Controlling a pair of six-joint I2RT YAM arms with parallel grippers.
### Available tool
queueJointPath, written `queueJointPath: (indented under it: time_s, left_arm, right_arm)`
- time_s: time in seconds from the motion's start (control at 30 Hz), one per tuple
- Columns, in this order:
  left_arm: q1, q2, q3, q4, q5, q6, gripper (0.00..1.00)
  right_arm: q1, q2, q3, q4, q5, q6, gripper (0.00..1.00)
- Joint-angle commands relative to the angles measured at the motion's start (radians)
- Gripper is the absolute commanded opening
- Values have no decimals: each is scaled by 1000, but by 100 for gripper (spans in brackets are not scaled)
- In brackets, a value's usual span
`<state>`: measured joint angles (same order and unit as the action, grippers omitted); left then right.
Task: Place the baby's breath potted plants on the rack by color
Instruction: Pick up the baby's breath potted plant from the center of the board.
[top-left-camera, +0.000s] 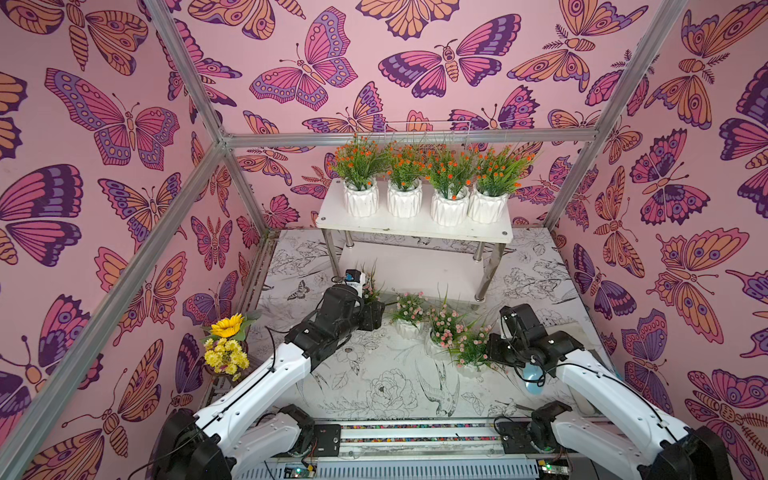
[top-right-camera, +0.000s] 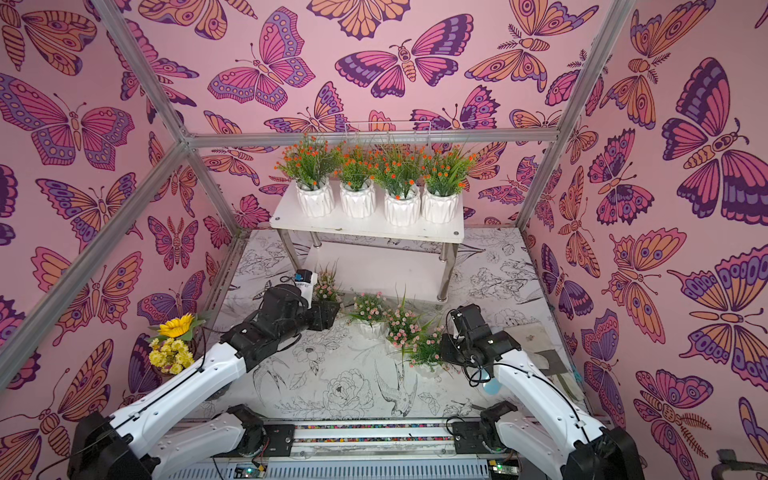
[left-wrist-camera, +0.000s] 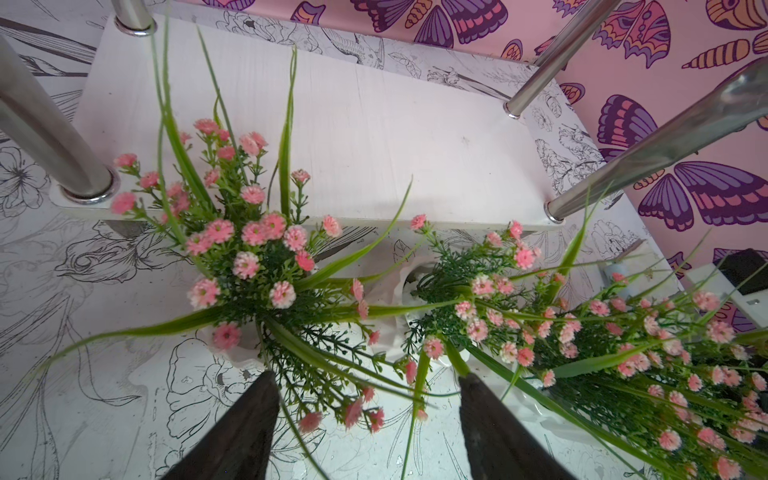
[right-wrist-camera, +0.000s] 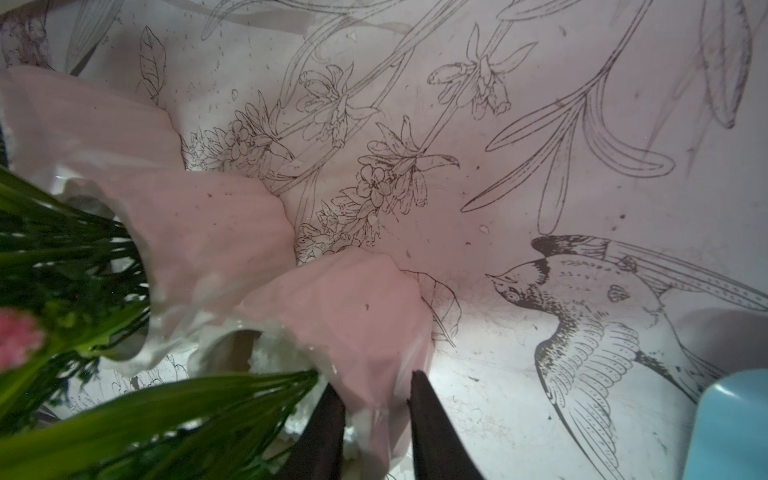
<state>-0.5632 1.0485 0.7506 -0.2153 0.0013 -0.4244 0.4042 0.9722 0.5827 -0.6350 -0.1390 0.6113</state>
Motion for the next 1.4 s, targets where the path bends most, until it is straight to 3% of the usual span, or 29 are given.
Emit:
queueJointPath:
  time_s: [0.0,0.33,0.83,1.37]
  left_arm:
    - [-2,-19,-25,8,12,-2,72]
    - [-2,-37,-42,-3,35,2,73]
    - [-6,-112,-75,30,93,44,83]
    - [-45,-172,-78,135,177,133,90]
  right_arm:
    - [22,15,27,-5,53,18,23]
    - [36,18,61,-49,89,-1,11]
    - [34,1,223,-193,75,-71,4]
    - [35,47,641,-489,50,-234,3]
